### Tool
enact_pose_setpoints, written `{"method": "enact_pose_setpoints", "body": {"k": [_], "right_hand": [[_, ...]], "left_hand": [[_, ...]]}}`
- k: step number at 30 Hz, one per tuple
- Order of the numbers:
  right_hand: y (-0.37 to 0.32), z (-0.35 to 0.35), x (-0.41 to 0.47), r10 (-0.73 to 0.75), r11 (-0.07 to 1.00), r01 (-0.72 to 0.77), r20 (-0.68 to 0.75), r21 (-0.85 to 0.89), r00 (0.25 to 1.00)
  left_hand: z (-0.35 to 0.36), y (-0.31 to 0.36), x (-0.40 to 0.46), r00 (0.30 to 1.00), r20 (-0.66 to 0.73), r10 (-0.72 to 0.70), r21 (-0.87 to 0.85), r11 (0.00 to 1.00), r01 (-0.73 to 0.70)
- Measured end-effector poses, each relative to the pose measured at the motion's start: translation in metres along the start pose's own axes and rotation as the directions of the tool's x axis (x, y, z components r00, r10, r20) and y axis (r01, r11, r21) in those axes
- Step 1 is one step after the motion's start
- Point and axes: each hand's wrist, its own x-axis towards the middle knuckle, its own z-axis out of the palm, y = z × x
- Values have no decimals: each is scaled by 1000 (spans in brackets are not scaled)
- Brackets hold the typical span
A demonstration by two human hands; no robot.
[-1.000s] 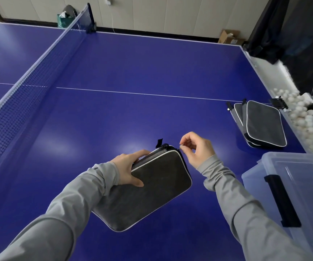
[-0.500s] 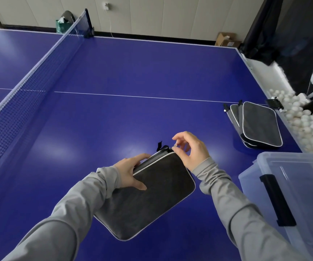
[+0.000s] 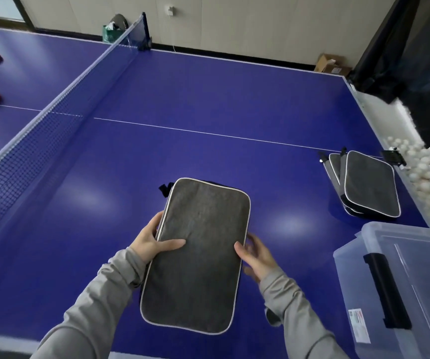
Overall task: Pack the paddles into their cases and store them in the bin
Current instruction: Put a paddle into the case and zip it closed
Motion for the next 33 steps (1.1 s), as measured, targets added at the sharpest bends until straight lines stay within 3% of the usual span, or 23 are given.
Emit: {"method": "enact_pose_setpoints", "body": {"k": [4, 14, 22, 30, 33], "right_hand": [[8, 31, 6, -78, 993, 83, 63, -84, 995], [45, 185, 40, 56, 953, -32, 72, -301, 996], [95, 330, 87, 147, 926, -115, 63, -359, 987], [126, 384, 110, 255, 778, -172, 52, -605, 966], [133, 392, 111, 242, 695, -138, 49, -705, 969]], "left_hand": [[-22, -14, -18, 993, -109, -39, -76, 997, 31], [-172, -39, -52, 915, -293, -276, -88, 961, 262], [-315, -34, -44, 849, -408, -336, -12, 932, 363], [-376, -64, -33, 815, -398, -422, 25, 883, 469], [-389, -79, -31, 812, -433, -392, 134, 863, 488]]}}
